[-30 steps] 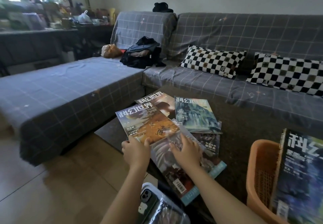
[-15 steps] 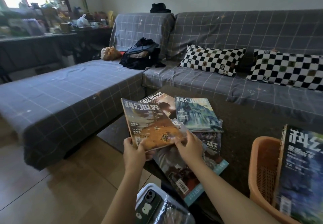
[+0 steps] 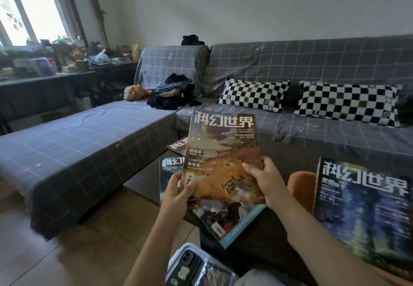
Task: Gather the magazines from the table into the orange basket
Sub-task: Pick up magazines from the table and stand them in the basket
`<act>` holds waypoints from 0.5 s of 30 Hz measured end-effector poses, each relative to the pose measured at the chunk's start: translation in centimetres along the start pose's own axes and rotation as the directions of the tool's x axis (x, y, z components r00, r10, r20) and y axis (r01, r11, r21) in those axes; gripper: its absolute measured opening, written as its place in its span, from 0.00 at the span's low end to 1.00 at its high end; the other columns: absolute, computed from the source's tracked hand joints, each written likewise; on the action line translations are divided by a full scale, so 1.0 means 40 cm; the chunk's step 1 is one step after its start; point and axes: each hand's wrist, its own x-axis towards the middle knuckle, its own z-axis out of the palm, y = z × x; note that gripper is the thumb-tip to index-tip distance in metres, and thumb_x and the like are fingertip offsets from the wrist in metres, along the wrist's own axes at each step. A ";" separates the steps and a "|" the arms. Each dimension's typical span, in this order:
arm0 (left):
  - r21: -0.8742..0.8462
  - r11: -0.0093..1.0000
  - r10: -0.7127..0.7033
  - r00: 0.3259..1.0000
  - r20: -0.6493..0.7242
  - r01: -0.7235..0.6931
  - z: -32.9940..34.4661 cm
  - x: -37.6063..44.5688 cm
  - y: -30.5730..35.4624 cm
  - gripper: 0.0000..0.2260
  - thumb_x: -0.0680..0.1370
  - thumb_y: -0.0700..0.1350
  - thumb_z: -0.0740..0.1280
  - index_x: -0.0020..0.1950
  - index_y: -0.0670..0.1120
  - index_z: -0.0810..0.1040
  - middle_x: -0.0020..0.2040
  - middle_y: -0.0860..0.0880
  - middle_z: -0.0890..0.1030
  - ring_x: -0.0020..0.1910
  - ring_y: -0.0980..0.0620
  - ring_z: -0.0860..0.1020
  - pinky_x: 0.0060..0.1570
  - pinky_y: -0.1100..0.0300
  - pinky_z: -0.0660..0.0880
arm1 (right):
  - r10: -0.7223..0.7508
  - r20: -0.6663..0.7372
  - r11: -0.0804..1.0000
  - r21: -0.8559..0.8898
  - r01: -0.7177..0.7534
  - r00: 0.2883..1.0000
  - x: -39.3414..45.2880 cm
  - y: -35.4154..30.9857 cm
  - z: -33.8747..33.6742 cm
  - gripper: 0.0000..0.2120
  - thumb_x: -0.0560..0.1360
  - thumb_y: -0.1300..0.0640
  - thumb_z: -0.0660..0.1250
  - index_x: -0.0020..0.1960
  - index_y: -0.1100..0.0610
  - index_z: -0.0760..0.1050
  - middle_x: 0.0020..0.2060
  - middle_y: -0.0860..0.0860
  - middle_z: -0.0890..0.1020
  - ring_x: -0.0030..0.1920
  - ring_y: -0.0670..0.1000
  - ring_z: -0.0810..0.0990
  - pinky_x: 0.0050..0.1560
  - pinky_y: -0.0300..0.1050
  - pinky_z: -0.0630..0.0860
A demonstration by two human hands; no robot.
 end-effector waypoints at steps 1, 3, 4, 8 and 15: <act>0.009 1.000 -0.002 1.000 0.030 0.002 0.016 -0.006 0.010 0.09 0.78 0.42 0.65 0.57 0.45 0.72 0.48 0.41 0.80 0.35 0.48 0.83 0.30 0.58 0.80 | -0.023 0.002 1.000 0.016 0.023 1.000 -0.014 -0.018 -0.020 0.13 0.73 0.56 0.70 0.54 0.50 0.69 0.51 0.53 0.80 0.49 0.54 0.81 0.52 0.54 0.79; 0.006 1.000 -0.006 0.997 0.077 0.005 0.055 -0.020 0.027 0.08 0.78 0.43 0.65 0.56 0.48 0.72 0.51 0.40 0.79 0.39 0.47 0.83 0.32 0.57 0.81 | -0.064 -0.012 0.997 0.048 0.064 0.998 -0.043 -0.048 -0.065 0.17 0.74 0.57 0.69 0.60 0.50 0.68 0.51 0.52 0.80 0.49 0.54 0.81 0.51 0.54 0.79; -0.011 1.000 -0.004 0.995 0.101 0.005 0.077 -0.026 0.035 0.08 0.78 0.42 0.65 0.56 0.48 0.72 0.52 0.39 0.79 0.41 0.47 0.83 0.33 0.57 0.81 | -0.079 -0.027 0.995 0.065 0.081 0.996 -0.056 -0.059 -0.091 0.18 0.74 0.57 0.69 0.62 0.50 0.68 0.51 0.52 0.80 0.49 0.54 0.82 0.49 0.53 0.80; -0.092 0.995 -0.007 0.972 0.235 0.030 0.180 -0.049 0.056 0.13 0.78 0.41 0.66 0.61 0.49 0.73 0.53 0.44 0.81 0.46 0.44 0.83 0.35 0.55 0.82 | -0.099 -0.068 0.985 0.135 0.107 0.993 -0.109 -0.090 -0.215 0.17 0.74 0.60 0.68 0.58 0.46 0.69 0.49 0.52 0.82 0.44 0.54 0.84 0.40 0.52 0.81; -0.025 0.997 -0.053 0.926 0.374 0.067 0.402 -0.080 0.049 0.10 0.80 0.42 0.64 0.59 0.52 0.75 0.52 0.49 0.83 0.47 0.50 0.83 0.39 0.61 0.79 | -0.113 -0.182 0.983 0.123 0.136 0.977 -0.199 -0.107 -0.441 0.16 0.73 0.61 0.69 0.53 0.42 0.71 0.51 0.54 0.82 0.47 0.57 0.84 0.45 0.58 0.81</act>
